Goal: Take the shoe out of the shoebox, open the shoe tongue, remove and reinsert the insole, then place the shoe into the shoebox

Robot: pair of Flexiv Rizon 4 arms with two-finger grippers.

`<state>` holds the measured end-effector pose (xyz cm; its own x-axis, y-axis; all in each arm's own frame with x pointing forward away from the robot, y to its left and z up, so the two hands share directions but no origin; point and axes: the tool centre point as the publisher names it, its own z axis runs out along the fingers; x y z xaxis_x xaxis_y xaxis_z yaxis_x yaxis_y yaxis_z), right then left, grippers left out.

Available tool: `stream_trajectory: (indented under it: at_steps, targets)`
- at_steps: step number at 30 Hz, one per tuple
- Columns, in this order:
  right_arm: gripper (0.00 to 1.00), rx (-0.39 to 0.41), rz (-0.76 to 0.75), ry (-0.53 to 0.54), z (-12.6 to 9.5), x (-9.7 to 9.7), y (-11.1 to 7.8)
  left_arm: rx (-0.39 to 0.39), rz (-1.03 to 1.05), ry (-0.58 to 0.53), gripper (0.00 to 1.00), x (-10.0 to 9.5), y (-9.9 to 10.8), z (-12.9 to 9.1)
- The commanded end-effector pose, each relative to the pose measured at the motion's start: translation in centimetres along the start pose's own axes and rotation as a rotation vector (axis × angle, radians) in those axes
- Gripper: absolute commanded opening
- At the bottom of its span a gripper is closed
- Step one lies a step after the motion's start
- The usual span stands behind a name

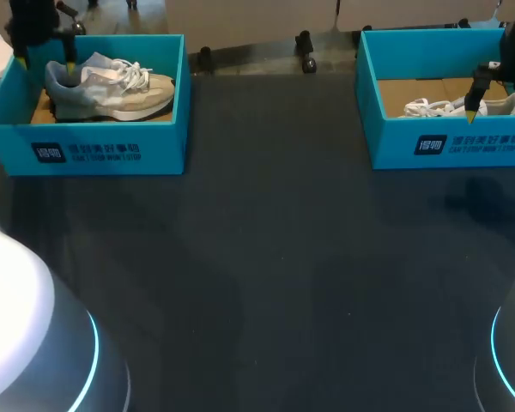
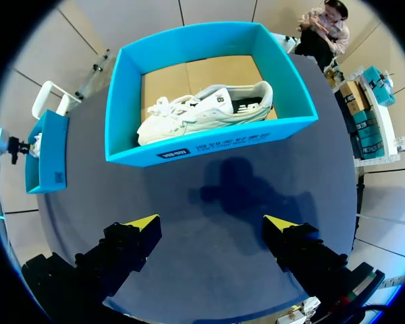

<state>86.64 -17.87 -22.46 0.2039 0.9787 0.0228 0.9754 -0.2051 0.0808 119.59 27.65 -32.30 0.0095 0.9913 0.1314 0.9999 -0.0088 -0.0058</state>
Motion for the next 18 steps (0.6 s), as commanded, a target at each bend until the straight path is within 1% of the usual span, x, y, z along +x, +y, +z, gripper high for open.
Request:
stream_trajectory:
  at_steps: [1,4,10,13,14,17,18]
  targets:
    - [1.00,-0.001,-0.001,0.001,0.0,0.0,0.0,-0.019,-0.009,0.007,1.00,-0.2,-0.3,0.7]
    - [1.00,-0.001,-0.001,0.001,0.0,0.0,0.0,-0.022,-0.015,0.004,1.00,-0.2,-0.2,1.2]
    - [1.00,-0.001,-0.001,0.001,0.0,0.0,0.0,0.001,-0.056,-0.014,1.00,-0.5,0.3,2.3]
    - [1.00,-0.001,-0.001,0.001,0.0,0.0,0.0,0.001,-0.058,-0.016,1.00,-0.6,0.5,2.6]
    - [1.00,-0.001,-0.001,0.001,0.0,0.0,0.0,0.001,-0.064,-0.016,0.98,-0.6,0.5,2.8]
    - [1.00,-0.001,-0.001,0.001,0.0,0.0,0.0,-0.001,-0.070,-0.016,0.99,-0.6,0.4,3.1]
    - [1.00,-0.001,-0.001,0.001,0.0,0.0,0.0,-0.002,-0.073,-0.016,0.98,-0.6,0.4,3.4]
